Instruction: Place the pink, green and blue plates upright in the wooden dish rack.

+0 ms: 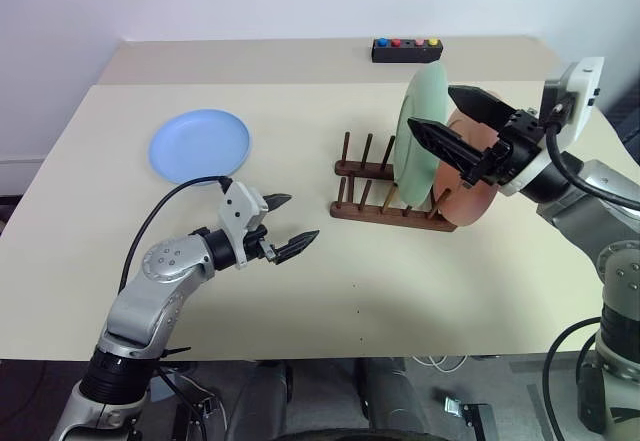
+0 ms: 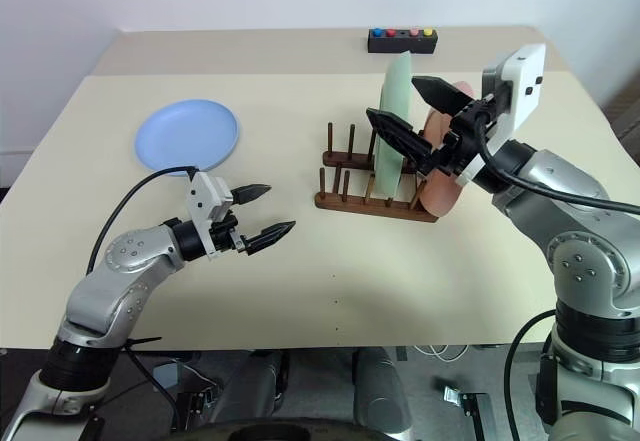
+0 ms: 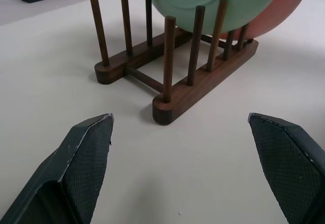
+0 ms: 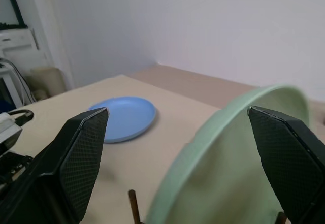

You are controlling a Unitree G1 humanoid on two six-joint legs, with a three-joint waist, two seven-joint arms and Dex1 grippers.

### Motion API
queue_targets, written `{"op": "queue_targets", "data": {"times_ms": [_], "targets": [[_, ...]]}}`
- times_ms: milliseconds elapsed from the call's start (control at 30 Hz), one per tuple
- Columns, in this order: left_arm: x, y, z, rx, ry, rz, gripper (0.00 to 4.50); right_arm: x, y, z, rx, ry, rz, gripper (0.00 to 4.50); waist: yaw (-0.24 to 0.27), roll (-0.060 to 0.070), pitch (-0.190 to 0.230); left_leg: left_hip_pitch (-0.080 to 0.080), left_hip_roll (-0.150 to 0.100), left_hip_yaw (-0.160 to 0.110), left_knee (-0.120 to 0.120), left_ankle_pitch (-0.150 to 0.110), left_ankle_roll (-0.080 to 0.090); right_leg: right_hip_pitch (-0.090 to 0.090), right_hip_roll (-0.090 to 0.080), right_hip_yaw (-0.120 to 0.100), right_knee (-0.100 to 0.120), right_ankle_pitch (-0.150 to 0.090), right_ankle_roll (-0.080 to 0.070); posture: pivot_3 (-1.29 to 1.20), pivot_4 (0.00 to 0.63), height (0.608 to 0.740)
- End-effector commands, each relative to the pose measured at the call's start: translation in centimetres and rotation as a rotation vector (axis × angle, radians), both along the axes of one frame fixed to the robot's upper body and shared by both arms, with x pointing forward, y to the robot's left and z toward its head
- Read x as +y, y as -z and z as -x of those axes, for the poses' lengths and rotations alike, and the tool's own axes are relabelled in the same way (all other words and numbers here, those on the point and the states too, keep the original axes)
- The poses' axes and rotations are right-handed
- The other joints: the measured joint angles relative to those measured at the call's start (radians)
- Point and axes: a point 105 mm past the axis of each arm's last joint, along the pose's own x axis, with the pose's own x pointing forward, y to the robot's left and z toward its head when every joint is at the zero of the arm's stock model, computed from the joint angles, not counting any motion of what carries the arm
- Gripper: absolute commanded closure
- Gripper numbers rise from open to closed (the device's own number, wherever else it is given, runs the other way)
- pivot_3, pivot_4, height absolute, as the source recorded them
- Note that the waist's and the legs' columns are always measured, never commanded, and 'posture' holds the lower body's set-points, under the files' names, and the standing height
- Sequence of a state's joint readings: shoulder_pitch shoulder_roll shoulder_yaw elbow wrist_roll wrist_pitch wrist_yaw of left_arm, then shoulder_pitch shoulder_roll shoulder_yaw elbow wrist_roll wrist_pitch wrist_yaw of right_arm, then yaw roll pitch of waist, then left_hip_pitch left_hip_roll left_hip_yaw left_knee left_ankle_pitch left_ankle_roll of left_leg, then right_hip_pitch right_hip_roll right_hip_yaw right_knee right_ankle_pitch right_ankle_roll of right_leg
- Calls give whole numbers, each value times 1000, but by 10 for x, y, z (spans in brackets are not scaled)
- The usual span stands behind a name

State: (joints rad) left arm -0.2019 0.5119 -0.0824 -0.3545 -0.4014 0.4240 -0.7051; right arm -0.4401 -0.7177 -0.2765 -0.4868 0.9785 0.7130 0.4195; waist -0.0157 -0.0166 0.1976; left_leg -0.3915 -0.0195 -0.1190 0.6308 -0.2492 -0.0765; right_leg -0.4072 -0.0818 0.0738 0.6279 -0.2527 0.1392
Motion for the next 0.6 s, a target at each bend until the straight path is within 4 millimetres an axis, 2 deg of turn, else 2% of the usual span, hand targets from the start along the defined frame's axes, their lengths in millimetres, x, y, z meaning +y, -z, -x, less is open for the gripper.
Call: {"op": "queue_targets", "data": {"times_ms": [33, 333, 600], "targets": [[2, -12, -2, -61, -5, 7, 118, 4, -9, 7, -58, -25, 29, 54, 0, 0, 0, 0, 0, 0, 0, 0, 0, 0, 0, 0, 0, 0, 0, 0, 150, 740], [2, -12, -3, -63, -7, 3, 118, 3, 1, 5, -49, -11, 81, 54, 0, 0, 0, 0, 0, 0, 0, 0, 0, 0, 0, 0, 0, 0, 0, 0, 150, 740], [1, -12, -3, -64, -5, 4, 118, 1, 21, 0, 5, 27, 180, 54, 0, 0, 0, 0, 0, 0, 0, 0, 0, 0, 0, 0, 0, 0, 0, 0, 150, 740]]}}
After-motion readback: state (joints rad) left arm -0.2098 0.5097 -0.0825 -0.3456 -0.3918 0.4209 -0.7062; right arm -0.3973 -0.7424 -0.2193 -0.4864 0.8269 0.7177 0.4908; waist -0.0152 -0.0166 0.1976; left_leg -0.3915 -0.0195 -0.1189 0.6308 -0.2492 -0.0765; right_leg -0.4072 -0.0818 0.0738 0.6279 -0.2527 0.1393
